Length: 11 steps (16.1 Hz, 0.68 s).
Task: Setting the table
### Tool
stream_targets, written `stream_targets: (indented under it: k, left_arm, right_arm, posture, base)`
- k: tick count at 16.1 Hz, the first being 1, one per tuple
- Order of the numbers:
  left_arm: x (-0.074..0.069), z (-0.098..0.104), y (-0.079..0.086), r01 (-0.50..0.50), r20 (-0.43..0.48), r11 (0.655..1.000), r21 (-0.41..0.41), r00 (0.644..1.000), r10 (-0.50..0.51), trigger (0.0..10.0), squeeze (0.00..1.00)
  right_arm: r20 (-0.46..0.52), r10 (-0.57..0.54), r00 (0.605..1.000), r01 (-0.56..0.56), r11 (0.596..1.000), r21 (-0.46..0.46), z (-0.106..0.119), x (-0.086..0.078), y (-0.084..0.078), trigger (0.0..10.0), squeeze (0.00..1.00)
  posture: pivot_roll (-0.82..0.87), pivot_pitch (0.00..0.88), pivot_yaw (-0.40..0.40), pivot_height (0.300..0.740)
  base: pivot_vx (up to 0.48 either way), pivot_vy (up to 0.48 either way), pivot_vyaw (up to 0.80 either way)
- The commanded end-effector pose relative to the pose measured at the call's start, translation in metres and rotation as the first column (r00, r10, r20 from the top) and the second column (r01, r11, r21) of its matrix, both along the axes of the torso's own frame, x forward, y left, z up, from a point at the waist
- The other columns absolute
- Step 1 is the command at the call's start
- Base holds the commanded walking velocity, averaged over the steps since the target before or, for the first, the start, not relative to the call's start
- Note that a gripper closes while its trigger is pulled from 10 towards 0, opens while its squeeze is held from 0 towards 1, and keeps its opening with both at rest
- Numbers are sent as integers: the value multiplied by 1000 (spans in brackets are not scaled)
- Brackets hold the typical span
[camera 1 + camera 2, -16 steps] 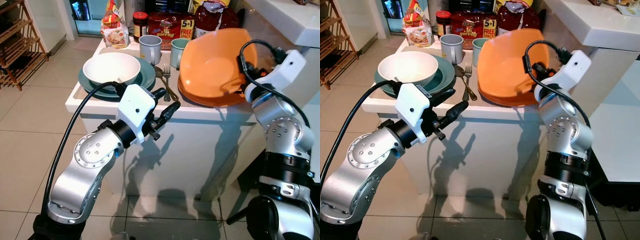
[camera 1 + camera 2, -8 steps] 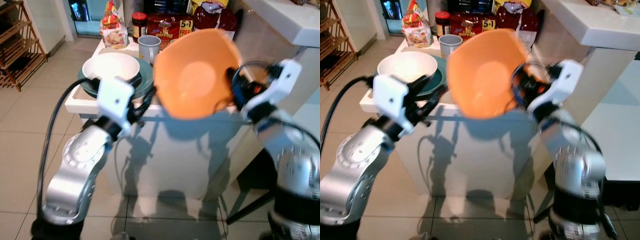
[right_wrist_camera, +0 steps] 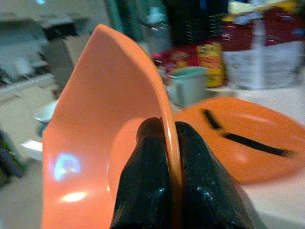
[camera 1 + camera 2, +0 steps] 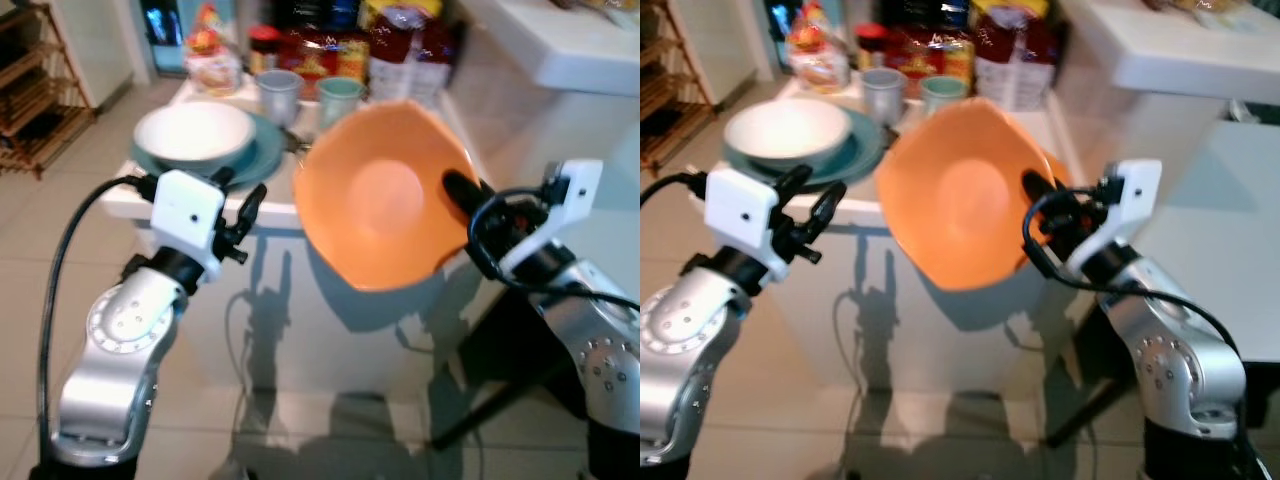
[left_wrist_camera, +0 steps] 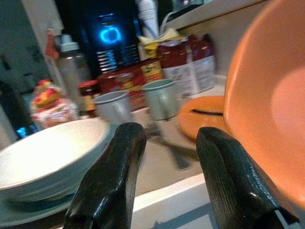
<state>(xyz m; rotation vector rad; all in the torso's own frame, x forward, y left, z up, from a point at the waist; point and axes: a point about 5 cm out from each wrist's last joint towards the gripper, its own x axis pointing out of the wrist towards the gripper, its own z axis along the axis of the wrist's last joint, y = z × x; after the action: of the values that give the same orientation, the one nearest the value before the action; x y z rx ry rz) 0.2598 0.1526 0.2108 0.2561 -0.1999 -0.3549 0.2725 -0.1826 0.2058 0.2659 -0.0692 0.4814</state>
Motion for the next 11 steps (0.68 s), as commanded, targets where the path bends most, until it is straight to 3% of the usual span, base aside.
stream_targets:
  k: [1,4,8,11]
  left_arm:
    - [2,-1,0,-20,-1,1000,16,1000,20,10000,0]
    - [4,-5,-8,-11,-11,999,40,1000,11,10000,0]
    - [10,0,-13,5,2,998,66,1000,-5,10000,0]
    - [14,1,-16,8,9,998,68,1000,-8,10000,0]
  right_arm:
    - [93,-9,996,12,999,-33,11,0,6,10000,0]
    - [99,-14,995,15,1000,-8,7,-2,7,10000,0]
    - [13,-7,1000,5,992,123,-6,-10,-3,10000,0]
    - [-8,-52,999,52,993,108,-10,-10,-6,10000,0]
  posture:
    - [8,0,-41,740]
    - [-2,0,-32,740]
    - [-22,5,-13,740]
    - [-32,8,-6,740]
  base:
    - [0,-480,0]
    - [0,-480,0]
    - [0,-480,0]
    - [0,-480,0]
